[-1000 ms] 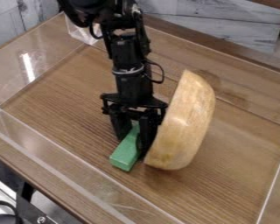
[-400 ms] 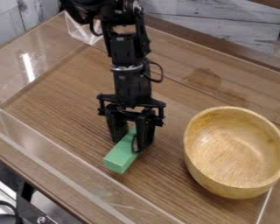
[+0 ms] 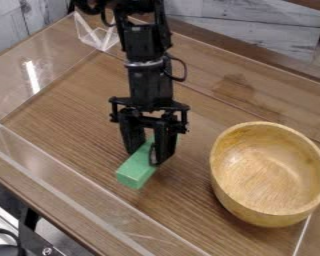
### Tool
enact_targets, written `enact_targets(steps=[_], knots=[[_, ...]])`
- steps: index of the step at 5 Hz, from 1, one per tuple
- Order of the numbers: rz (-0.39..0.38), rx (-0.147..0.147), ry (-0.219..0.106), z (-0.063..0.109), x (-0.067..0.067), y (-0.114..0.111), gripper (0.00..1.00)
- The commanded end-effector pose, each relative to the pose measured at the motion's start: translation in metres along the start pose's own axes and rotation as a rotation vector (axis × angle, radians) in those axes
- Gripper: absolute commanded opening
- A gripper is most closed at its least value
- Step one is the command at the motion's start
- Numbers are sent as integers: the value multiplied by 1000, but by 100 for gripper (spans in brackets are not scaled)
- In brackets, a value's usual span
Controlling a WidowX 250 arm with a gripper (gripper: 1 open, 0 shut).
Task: Put the green block in the brown bowl
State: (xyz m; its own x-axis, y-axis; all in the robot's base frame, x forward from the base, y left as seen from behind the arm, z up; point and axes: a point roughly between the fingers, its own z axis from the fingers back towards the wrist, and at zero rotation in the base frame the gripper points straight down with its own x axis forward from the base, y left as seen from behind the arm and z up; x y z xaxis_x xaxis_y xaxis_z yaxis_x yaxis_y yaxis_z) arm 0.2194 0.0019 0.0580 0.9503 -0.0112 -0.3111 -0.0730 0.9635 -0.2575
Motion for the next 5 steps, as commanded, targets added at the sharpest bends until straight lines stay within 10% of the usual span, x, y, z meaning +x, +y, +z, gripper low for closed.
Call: enact_targets(steps=[1,5], knots=[[-9,1,-71,25,3,-3,0],[-25,-22,-55,41,-3,-9,0]])
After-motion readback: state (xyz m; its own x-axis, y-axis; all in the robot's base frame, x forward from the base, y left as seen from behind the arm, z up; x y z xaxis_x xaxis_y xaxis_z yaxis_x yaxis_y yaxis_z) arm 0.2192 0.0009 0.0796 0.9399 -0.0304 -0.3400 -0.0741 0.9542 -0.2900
